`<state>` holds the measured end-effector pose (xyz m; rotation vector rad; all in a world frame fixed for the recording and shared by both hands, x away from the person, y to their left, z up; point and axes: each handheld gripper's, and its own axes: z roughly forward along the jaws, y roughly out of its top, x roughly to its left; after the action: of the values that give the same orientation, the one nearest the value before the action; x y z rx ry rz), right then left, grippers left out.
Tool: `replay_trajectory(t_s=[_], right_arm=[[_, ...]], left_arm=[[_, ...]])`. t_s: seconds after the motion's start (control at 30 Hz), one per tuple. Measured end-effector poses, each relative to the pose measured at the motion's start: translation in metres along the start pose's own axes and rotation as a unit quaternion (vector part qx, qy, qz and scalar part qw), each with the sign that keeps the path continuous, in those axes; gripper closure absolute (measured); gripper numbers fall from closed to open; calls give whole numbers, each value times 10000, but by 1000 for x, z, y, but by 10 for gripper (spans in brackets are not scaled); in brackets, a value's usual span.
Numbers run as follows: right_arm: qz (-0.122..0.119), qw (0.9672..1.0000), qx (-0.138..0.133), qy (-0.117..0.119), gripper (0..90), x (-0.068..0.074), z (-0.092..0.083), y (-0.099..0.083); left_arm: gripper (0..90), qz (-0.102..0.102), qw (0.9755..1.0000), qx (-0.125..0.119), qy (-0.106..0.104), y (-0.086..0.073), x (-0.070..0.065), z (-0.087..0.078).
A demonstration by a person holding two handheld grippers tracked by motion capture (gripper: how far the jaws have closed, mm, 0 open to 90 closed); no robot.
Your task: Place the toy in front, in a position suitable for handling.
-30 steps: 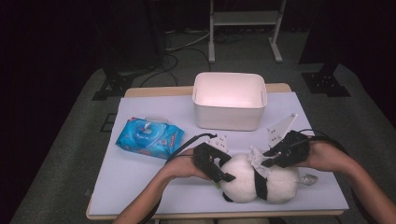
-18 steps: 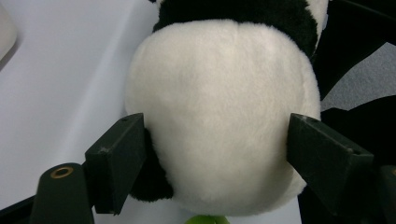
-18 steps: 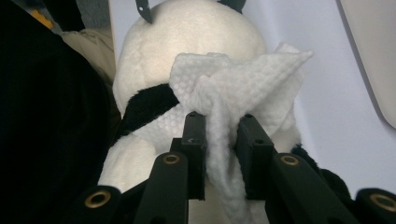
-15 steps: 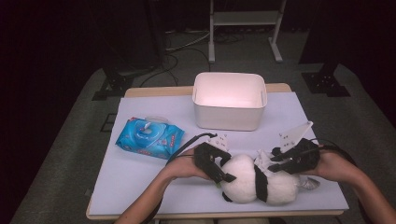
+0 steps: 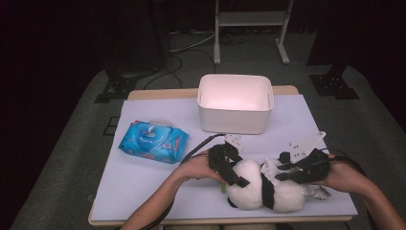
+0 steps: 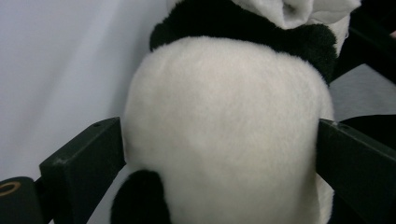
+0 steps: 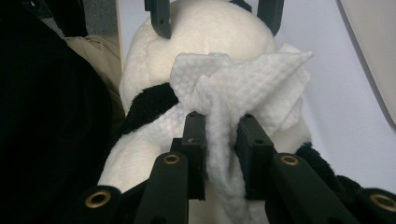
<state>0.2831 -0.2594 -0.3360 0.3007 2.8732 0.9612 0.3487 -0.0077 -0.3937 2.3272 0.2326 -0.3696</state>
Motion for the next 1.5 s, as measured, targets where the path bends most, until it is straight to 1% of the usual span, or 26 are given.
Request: replay_trajectory(t_s=[0.03, 0.07, 0.1, 0.13, 0.17, 0.2, 0.23, 0.33, 0.43, 0.47, 0.5, 0.57, 0.6, 0.67, 0.73, 0.8, 0.93, 0.97, 1.07, 1.1, 1.13, 1.2, 1.33, 1.37, 1.4, 1.5], right_arm=[[-23, 10000, -4, -9, 746, 0, 0, 0], [-49, 10000, -34, -11, 745, 1, -2, 0], [-65, 10000, -45, -6, 746, 1, -3, 0], [-53, 9999, -88, -19, 745, 0, -4, -1], [-27, 9998, -172, 1, 745, -1, -6, -1], [30, 9997, -232, 26, 745, -3, -7, -2], [44, 9997, -255, 5, 744, -4, -8, -2], [3, 9992, -359, -163, 744, -9, -10, -1], [-21, 9987, -445, -247, 747, -13, -12, 4], [-36, 9986, -460, -266, 747, -15, -13, 6], [-64, 9984, -474, -305, 750, -17, -13, 8], [-82, 9982, -510, -309, 752, -22, -12, 13], [-84, 9981, -522, -323, 753, -23, -12, 15], [-88, 9981, -539, -292, 753, -26, -10, 18], [-66, 9984, -511, -245, 754, -26, -6, 22], [-136, 9987, -449, -193, 754, -26, -1, 27], [-198, 9987, -460, -96, 754, -25, 7, 36], [-239, 9987, -437, -71, 754, -25, 10, 40], [-368, 9987, -356, 53, 754, -22, 22, 53], [-368, 9987, -356, 53, 754, -22, 22, 53], [-493, 9984, -235, 119, 754, -18, 31, 61], [-542, 9982, -180, 162, 754, -17, 34, 63], [-464, 9986, -191, 172, 753, -17, 28, 58], [-464, 9986, -191, 172, 753, -17, 28, 58], [-391, 9988, -238, 177, 753, -17, 26, 52], [-369, 9987, -272, 217, 754, -14, 26, 47]], left_arm=[[31, 0, 10000, 0, 0, 0, 0, 0], [29, -193, 9996, 24, -207, -1, 4, 4], [37, -200, 9994, -24, -291, -2, 6, 4], [74, -200, 9994, -24, -291, -2, 6, 4], [123, -141, 9993, -80, -336, -3, 8, 0], [178, -110, 9994, -113, -314, -3, 8, -2], [223, -59, 9996, -145, -241, -3, 8, -4], [270, -39, 9995, -302, -15, -1, 9, -12], [284, 181, 9988, -340, 306, 3, 7, -24], [284, 256, 9981, -328, 448, 6, 6, -29], [284, 356, 9975, -247, 564, 8, 6, -34], [283, 517, 9947, -230, 857, 11, 2, -43], [283, 590, 9935, -169, 960, 11, 1, -47], [283, 639, 9920, -116, 1079, 10, -1, -51], [281, 639, 9916, -25, 1126, 7, -3, -49], [278, 636, 9911, 52, 1166, 3, -3, -45], [277, 653, 9902, -12, 1232, -3, -9, -43], [276, 673, 9897, 9, 1260, -3, -11, -43], [270, 854, 9876, 64, 1317, -2, -20, -41], [269, 854, 9876, 64, 1317, -2, -20, -41], [268, 912, 9859, 134, 1400, -3, -24, -39], [267, 906, 9860, 83, 1398, -7, -25, -40], [261, 851, 9875, -74, 1323, -13, -26, -41], [258, 851, 9875, -74, 1323, -13, -26, -41], [257, 858, 9878, -139, 1292, -14, -26, -40], [231, 864, 9886, -163, 1218, -15, -27, -40]])
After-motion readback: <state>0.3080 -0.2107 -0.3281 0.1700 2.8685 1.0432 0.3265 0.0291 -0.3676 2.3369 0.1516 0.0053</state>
